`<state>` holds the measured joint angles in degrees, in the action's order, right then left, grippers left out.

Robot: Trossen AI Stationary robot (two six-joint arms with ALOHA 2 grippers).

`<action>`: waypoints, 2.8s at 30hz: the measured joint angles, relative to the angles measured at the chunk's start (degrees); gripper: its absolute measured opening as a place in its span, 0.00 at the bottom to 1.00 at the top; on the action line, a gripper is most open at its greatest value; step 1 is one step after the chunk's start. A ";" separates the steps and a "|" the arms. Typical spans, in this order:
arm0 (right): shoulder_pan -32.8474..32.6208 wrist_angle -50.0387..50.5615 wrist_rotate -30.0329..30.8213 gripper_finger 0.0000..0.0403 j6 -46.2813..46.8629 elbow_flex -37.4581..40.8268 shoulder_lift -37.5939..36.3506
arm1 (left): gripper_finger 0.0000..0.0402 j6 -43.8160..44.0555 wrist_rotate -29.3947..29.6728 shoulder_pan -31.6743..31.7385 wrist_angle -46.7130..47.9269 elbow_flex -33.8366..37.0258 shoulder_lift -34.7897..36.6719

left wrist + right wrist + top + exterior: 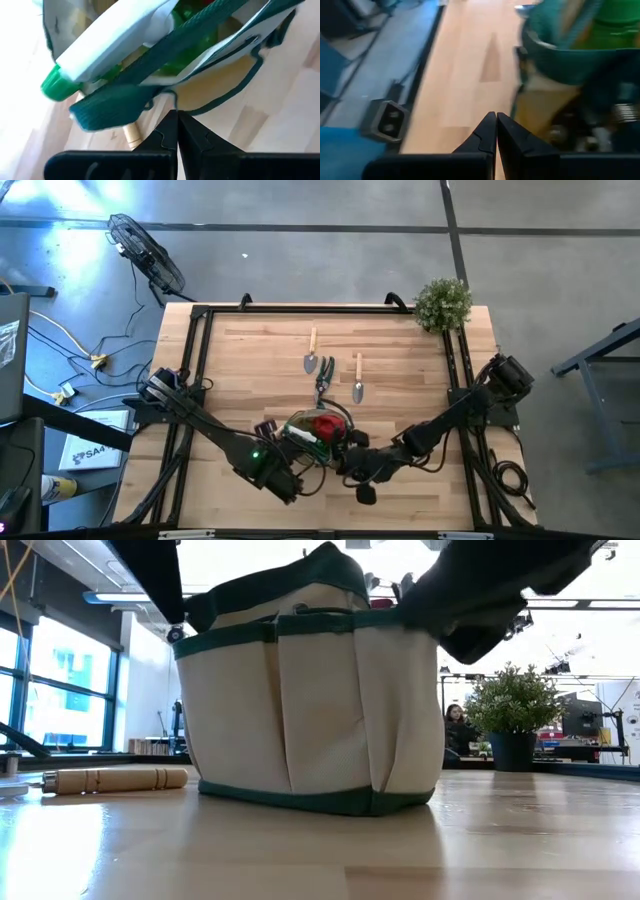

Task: Pick & Place Garden tools in Gardening bag
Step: Adjust the gardening bag

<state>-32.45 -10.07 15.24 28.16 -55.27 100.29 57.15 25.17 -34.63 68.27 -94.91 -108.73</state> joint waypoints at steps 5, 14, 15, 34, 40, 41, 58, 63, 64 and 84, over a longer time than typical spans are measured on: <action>0.15 8.76 9.74 0.01 2.96 -0.04 -0.02 | 0.00 0.13 -0.37 -0.75 -3.03 0.00 -0.02; -0.31 14.22 17.70 0.01 5.27 -0.04 -0.93 | 0.00 0.11 -0.61 -2.01 -6.30 0.02 -0.02; -0.34 14.98 18.83 0.01 5.75 -0.04 -1.17 | 0.00 0.11 -0.61 -2.29 -6.71 0.00 -0.03; 0.25 47.73 35.70 0.01 24.00 0.00 -7.48 | 0.00 0.32 -2.50 -3.81 -11.84 0.04 -0.07; -0.72 46.63 29.49 0.01 22.58 0.00 -12.68 | 0.00 0.57 -3.87 -4.48 -8.70 0.04 -0.07; -1.40 44.89 25.36 0.01 20.71 0.00 -13.81 | 0.00 0.88 -3.83 -4.50 -7.09 0.04 -0.07; -3.72 14.05 3.91 0.01 6.26 -0.02 -10.45 | 0.00 8.89 4.86 4.10 21.74 0.45 0.02; -3.61 12.82 3.12 0.01 5.65 -0.02 -8.42 | 0.00 2.73 3.46 9.30 21.79 0.58 -0.04; -3.56 12.48 2.97 0.01 5.20 -0.02 -7.91 | 0.00 1.50 2.52 10.38 21.70 0.63 -0.04; 1.86 21.24 18.19 0.01 7.91 -0.01 -5.23 | 0.00 -26.47 -15.15 18.89 -10.09 11.15 -0.04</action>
<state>-30.59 11.18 33.43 36.07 -55.27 95.06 30.68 10.02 -15.74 58.18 -83.76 -108.77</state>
